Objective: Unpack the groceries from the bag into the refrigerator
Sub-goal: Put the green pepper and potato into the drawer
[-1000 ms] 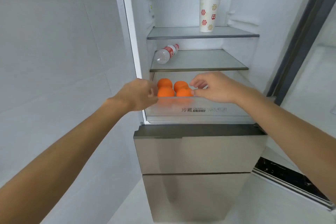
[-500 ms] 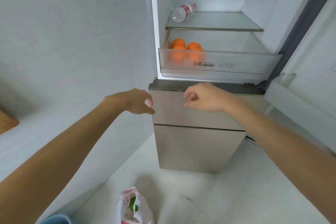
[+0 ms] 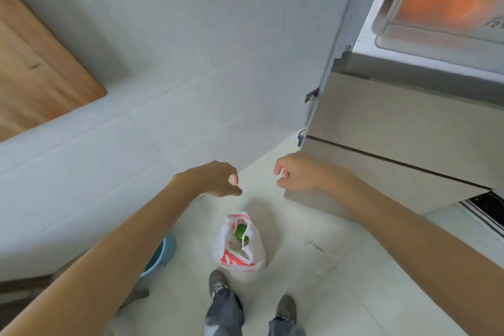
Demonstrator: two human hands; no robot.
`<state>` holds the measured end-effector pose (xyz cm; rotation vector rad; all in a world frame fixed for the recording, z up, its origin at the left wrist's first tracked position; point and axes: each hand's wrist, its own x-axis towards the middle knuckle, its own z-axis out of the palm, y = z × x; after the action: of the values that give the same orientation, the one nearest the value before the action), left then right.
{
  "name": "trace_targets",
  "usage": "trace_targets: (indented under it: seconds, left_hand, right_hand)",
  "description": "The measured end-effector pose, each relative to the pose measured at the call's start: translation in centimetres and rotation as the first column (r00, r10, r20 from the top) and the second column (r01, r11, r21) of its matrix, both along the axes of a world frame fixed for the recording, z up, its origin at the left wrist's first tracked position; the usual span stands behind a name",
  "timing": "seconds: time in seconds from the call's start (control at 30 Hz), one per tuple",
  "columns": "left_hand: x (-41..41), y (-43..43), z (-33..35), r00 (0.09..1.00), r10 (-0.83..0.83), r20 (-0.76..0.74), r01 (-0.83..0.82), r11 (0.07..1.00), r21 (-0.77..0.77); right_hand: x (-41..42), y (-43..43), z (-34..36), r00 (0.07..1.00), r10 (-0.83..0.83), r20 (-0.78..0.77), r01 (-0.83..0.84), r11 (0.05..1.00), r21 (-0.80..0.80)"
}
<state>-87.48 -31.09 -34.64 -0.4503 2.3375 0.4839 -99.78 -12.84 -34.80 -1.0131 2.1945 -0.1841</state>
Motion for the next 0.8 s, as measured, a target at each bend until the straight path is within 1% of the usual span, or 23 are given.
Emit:
trace_targets:
  seconds: [0.1, 0.17, 0.33, 0.4, 0.5, 0.6, 0.73, 0.8]
  left_hand:
    - [1.7, -3.8, -5.3, 0.997, 0.032, 0.064, -0.035, 0.998, 0.053]
    - [2.4, -5.9, -9.3, 0.996, 0.040, 0.079, -0.046, 0.996, 0.076]
    - [3.6, -8.9, -20.1, 0.985, 0.103, 0.137, -0.125, 0.979, 0.161]
    - [4.0, -9.1, -25.2, 0.975, 0.134, 0.177, -0.171, 0.963, 0.211]
    - [4.9, -8.7, -34.2, 0.950, 0.233, 0.208, -0.285, 0.919, 0.272]
    - [6.4, -7.7, -43.7, 0.922, 0.312, 0.229, -0.368, 0.888, 0.275]
    - [8.2, -6.0, -55.0, 0.888, 0.386, 0.252, -0.449, 0.845, 0.289]
    - [8.9, -5.3, -60.3, 0.874, 0.416, 0.252, -0.478, 0.830, 0.286]
  right_hand:
    - [1.6, -3.7, -5.0, 0.998, -0.011, 0.068, 0.005, 0.996, 0.093]
    - [2.3, -5.9, -8.7, 0.996, -0.018, 0.083, 0.005, 0.988, 0.155]
    - [3.6, -9.2, -18.8, 0.993, -0.022, 0.116, -0.007, 0.970, 0.243]
    - [4.2, -10.2, -23.6, 0.991, 0.020, 0.133, -0.057, 0.959, 0.278]
    - [5.0, -11.5, -32.0, 0.984, 0.109, 0.142, -0.148, 0.941, 0.306]
    - [5.9, -12.3, -40.9, 0.976, 0.145, 0.161, -0.193, 0.920, 0.341]
    - [7.4, -12.7, -52.4, 0.952, 0.181, 0.248, -0.264, 0.892, 0.366]
    - [8.2, -12.7, -57.4, 0.946, 0.212, 0.244, -0.291, 0.886, 0.359]
